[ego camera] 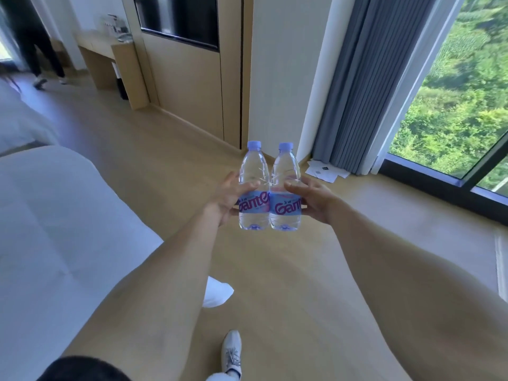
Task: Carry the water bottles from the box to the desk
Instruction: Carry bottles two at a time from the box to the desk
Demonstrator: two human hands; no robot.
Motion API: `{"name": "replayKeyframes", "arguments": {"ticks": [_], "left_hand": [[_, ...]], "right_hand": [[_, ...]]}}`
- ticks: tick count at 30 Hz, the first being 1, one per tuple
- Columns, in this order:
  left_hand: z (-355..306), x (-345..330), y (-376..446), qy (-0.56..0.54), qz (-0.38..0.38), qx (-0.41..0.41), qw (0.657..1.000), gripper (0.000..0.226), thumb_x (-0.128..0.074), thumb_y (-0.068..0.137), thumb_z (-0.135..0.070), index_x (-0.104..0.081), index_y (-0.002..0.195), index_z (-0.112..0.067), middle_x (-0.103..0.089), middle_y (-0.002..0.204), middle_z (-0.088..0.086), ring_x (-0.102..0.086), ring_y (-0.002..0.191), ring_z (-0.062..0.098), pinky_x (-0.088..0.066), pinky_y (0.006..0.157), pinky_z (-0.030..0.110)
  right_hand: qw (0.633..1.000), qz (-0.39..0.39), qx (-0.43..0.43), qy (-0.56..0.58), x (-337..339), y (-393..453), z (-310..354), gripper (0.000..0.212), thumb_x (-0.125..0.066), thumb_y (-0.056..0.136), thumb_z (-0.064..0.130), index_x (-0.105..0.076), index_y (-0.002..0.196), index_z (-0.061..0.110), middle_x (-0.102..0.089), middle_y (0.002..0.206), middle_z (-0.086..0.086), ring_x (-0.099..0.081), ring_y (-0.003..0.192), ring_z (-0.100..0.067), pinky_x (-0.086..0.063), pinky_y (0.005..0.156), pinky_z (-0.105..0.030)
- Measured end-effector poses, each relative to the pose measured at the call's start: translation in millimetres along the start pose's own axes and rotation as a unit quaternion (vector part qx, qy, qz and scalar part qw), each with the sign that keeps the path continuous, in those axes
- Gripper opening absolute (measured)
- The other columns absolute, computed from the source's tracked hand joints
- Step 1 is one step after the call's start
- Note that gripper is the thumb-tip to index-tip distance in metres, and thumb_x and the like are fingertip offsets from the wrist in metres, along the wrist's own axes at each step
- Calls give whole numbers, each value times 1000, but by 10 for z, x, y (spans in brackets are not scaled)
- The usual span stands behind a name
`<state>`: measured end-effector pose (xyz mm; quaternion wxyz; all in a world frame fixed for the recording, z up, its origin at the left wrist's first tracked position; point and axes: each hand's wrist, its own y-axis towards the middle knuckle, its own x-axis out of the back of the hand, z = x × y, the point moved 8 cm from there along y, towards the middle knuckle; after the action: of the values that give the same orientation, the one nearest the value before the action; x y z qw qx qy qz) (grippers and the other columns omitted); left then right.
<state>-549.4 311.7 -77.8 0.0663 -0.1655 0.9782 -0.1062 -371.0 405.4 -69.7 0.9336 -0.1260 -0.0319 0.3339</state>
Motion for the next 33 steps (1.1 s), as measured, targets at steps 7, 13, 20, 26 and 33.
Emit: {"name": "replayKeyframes", "arguments": {"ticks": [7,13,20,26,33], "left_hand": [[-194,580,1290,-1,-11,21,1000,54,-83,80,-28,-54,125,-35,-71,107,6,-71,73,15,-57,59,30],[-365,1073,2068,5,-34,39,999,68,-87,66,-37,-54,126,-37,-72,99,3,-71,71,13,-57,59,30],[-466,1581,2775,7,-83,49,995,68,-86,78,-28,-52,137,-32,-67,119,8,-70,88,22,-61,77,40],[-602,2028,3324,-6,-141,38,989,66,-87,76,-26,-56,134,-34,-70,117,5,-71,95,26,-60,85,45],[-797,2487,4013,-18,-210,52,976,72,-89,53,-38,-63,120,-36,-75,107,3,-72,85,21,-59,78,42]], "right_hand": [[999,2,-33,-24,-87,1390,256,44,-74,88,28,-59,129,23,-71,117,-8,-69,102,-25,-58,86,-45],[998,29,-51,-23,-267,2326,426,43,-72,89,27,-59,129,16,-71,117,-12,-70,99,-26,-60,84,-45],[996,50,-76,-22,-447,3297,538,35,-73,89,26,-63,119,11,-72,106,-12,-70,93,-27,-59,82,-47],[991,95,-81,-42,-671,4201,673,48,-76,86,30,-61,125,7,-70,117,-18,-69,104,-34,-59,85,-48],[981,164,-96,-48,-909,5314,881,49,-78,84,31,-64,123,6,-72,114,-18,-70,104,-33,-58,87,-49]]}}
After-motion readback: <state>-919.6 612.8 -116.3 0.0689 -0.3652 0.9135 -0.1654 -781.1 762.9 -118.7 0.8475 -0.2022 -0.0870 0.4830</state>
